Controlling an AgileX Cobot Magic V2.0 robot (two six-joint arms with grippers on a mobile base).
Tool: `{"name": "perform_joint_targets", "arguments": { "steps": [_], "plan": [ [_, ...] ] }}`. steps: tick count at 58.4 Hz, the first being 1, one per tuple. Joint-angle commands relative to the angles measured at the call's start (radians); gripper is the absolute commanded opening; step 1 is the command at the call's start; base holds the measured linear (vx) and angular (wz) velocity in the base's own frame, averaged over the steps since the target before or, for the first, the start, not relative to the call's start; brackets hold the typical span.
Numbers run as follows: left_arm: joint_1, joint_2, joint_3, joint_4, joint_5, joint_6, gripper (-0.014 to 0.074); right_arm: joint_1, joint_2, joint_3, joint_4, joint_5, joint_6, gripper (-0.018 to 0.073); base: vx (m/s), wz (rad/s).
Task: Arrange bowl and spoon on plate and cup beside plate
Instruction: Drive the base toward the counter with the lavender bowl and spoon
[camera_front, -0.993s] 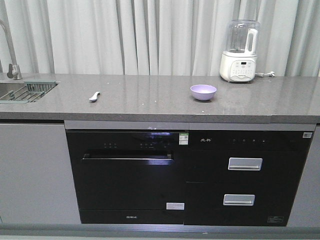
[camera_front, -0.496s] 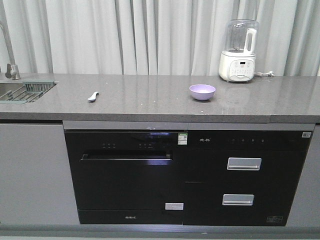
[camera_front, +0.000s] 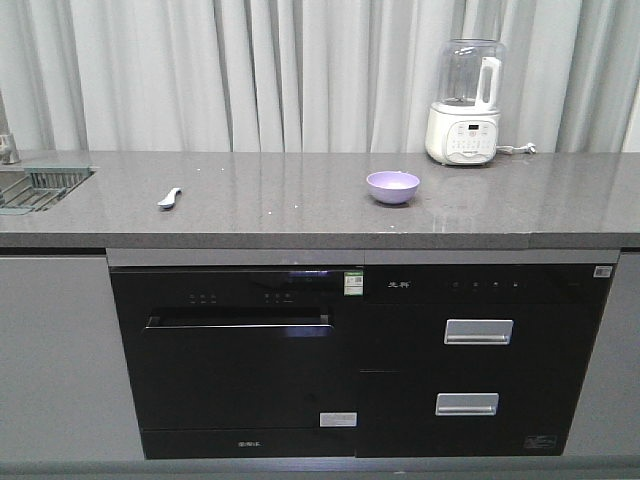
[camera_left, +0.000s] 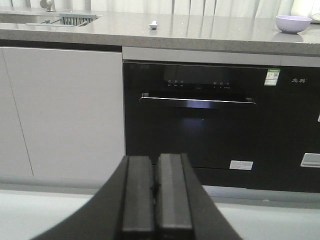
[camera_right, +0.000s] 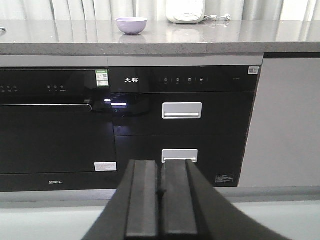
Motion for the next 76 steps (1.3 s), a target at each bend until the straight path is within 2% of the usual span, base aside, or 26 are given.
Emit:
{"name": "perform_joint_targets", "arguments": {
  "steps": [1,76],
  "plan": [
    [0.000,-0.004,0.022,-0.008,-0.079,-0.005,-0.0006,-0.006,0.013,0.018,-0.012,-0.080,-0.005,-0.0009,0.08,-0.04],
    [0.000,-0.004,0.022,-0.008,-0.079,-0.005,-0.0006,-0.006,0.013,0.018,-0.012,-0.080,-0.005,-0.0009,0.14,0.06]
  ]
}}
